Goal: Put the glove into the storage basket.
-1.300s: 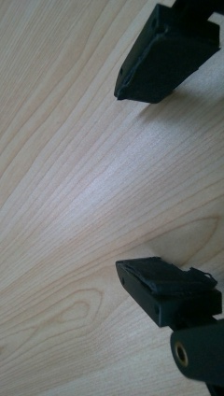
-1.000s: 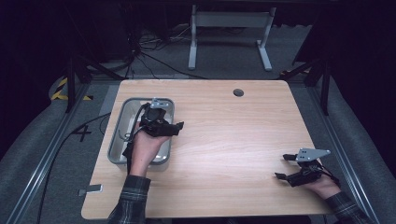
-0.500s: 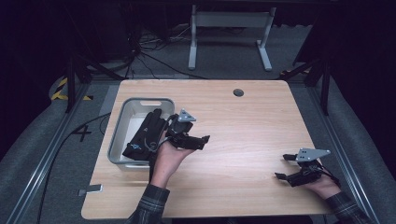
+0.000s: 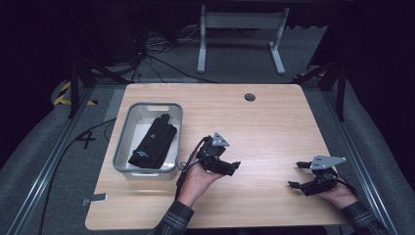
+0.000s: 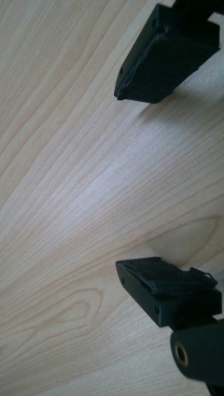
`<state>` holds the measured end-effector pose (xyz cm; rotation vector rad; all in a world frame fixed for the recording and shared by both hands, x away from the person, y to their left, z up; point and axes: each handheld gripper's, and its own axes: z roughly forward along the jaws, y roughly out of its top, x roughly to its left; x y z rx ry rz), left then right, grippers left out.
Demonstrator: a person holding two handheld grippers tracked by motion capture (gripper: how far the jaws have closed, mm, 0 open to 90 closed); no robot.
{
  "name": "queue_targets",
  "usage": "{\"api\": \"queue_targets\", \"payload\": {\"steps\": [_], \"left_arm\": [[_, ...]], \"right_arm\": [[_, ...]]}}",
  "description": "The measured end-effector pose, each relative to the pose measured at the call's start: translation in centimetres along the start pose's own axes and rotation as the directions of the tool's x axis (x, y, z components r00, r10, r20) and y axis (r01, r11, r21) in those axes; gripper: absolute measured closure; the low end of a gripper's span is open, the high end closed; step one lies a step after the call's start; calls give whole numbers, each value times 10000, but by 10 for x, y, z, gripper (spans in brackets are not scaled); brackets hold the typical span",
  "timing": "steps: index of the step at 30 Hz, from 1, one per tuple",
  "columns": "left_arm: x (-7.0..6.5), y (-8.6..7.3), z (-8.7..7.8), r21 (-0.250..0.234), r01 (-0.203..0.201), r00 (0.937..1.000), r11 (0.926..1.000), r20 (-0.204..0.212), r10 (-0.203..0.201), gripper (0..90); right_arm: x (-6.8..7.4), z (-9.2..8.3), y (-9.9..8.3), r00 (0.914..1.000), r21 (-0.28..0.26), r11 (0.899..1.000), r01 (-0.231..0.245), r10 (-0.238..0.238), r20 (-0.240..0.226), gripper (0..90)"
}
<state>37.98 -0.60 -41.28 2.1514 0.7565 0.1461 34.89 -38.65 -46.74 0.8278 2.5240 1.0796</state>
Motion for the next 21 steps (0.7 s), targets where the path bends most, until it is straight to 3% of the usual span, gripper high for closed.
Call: {"api": "queue_targets", "payload": {"steps": [13,16,21], "left_arm": [[-21,-31,37,860,-648,9979,9942,1,651,150],[-24,-35,41,1085,-836,9964,9906,-63,848,131],[-27,-39,49,1355,-1473,9885,9798,-141,1505,90]], "right_arm": [[0,0,0,10000,-4,10000,-2,2,-2,147],[0,0,0,10000,9,10000,-2,2,-5,147],[0,0,0,10000,6,10000,1,-1,-8,147]]}}
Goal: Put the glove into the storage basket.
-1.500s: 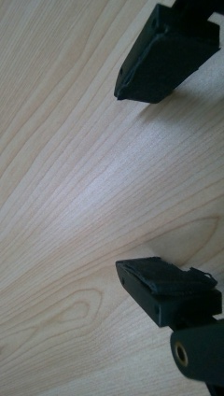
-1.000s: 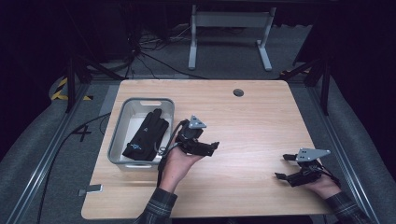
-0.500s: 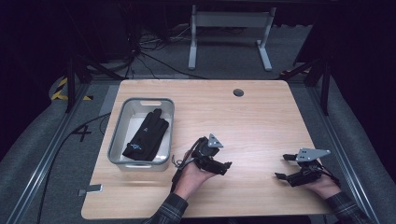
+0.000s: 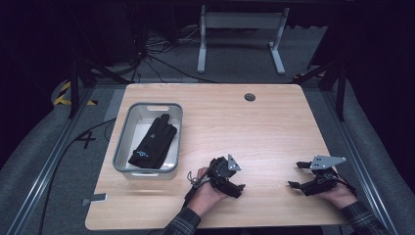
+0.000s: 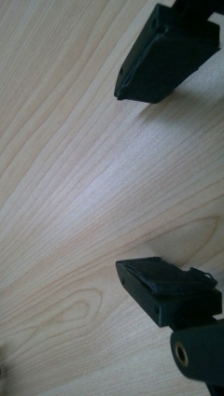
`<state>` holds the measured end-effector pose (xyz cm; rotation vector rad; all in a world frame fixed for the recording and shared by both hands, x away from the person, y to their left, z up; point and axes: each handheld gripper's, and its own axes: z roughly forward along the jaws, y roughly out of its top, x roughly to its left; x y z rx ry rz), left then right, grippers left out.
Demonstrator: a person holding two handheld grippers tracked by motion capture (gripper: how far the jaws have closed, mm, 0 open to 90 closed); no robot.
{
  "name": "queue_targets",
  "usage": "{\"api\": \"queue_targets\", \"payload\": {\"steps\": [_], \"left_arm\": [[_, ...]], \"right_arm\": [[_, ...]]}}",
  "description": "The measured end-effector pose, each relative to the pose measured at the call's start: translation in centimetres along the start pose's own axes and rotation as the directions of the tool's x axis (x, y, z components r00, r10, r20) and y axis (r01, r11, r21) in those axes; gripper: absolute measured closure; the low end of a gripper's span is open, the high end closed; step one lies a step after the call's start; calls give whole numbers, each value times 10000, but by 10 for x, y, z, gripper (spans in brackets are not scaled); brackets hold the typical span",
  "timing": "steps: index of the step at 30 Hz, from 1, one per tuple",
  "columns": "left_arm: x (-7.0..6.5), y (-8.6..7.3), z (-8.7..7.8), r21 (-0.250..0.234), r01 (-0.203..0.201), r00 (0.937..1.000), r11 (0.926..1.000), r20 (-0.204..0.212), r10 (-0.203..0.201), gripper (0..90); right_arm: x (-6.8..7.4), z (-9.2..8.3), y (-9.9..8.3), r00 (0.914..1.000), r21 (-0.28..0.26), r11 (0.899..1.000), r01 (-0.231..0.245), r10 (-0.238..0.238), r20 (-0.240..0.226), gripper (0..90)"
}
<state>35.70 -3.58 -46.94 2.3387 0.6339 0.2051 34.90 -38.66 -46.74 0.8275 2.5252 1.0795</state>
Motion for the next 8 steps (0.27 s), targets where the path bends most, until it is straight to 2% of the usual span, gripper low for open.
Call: {"api": "queue_targets", "payload": {"steps": [2,8], "left_arm": [[-1,0,1,-16,-68,9999,10000,-115,68,64],[1,-4,4,-291,-279,9996,9992,17,280,11]], "right_arm": [[0,0,0,10000,2,10000,-2,2,2,147],[0,0,0,10000,-2,10000,3,-3,0,148]]}}
